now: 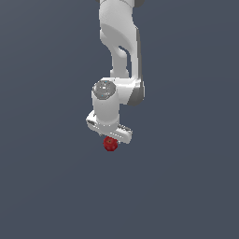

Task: Pick up the object and move it to a goal position.

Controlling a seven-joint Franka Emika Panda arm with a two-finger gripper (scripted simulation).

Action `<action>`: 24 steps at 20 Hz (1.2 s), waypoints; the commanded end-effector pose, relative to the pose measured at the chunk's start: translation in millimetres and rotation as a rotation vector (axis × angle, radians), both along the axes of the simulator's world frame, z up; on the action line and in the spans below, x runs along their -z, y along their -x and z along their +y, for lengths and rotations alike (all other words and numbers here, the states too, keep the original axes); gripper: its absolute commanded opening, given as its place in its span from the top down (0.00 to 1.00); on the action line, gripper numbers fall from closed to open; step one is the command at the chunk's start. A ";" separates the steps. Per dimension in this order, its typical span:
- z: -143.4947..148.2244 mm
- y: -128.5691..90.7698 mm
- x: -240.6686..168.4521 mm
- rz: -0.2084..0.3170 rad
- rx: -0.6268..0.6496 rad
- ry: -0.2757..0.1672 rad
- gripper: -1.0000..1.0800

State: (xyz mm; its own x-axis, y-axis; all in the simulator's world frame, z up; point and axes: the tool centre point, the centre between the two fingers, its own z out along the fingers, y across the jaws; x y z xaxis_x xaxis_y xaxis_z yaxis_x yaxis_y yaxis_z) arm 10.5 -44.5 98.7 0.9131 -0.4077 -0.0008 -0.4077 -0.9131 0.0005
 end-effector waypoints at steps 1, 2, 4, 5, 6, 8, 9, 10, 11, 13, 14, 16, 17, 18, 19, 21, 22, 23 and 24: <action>-0.7 -0.2 2.4 -0.001 0.013 0.000 0.04; -0.6 -0.2 2.5 -0.001 0.014 0.000 0.04; -0.5 0.1 2.2 0.000 0.009 0.000 0.04; -0.4 0.1 3.4 0.000 0.009 0.000 0.04; -0.3 0.1 5.4 0.000 0.009 0.000 0.04; -0.3 0.3 11.6 0.000 0.009 0.000 0.04; -0.6 0.4 15.8 0.000 0.010 0.000 0.04; -0.7 0.6 20.8 0.000 0.011 0.000 0.04; -0.8 0.8 26.5 0.000 0.012 0.000 0.04; -0.4 1.1 37.7 -0.001 0.013 0.000 0.04; -0.8 1.3 42.0 -0.001 0.013 0.000 0.04; -0.8 1.1 48.5 -0.001 0.014 0.000 0.04; -0.7 0.9 50.6 -0.001 0.014 0.000 0.04; -0.6 0.5 51.9 -0.001 0.014 0.000 0.04; -0.6 0.2 52.5 -0.001 0.014 0.000 0.04; -0.6 0.0 52.7 -0.001 0.014 0.000 1.00; -0.6 0.0 52.7 -0.001 0.014 0.000 1.00; -0.6 0.0 52.7 -0.001 0.014 0.000 1.00; -0.6 0.0 52.7 -0.001 0.014 0.000 1.00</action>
State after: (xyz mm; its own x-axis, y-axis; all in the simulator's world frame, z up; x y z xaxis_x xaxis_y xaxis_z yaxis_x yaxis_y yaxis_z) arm 10.1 -44.2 46.9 0.9076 -0.4199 -0.0010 -0.4199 -0.9076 -0.0003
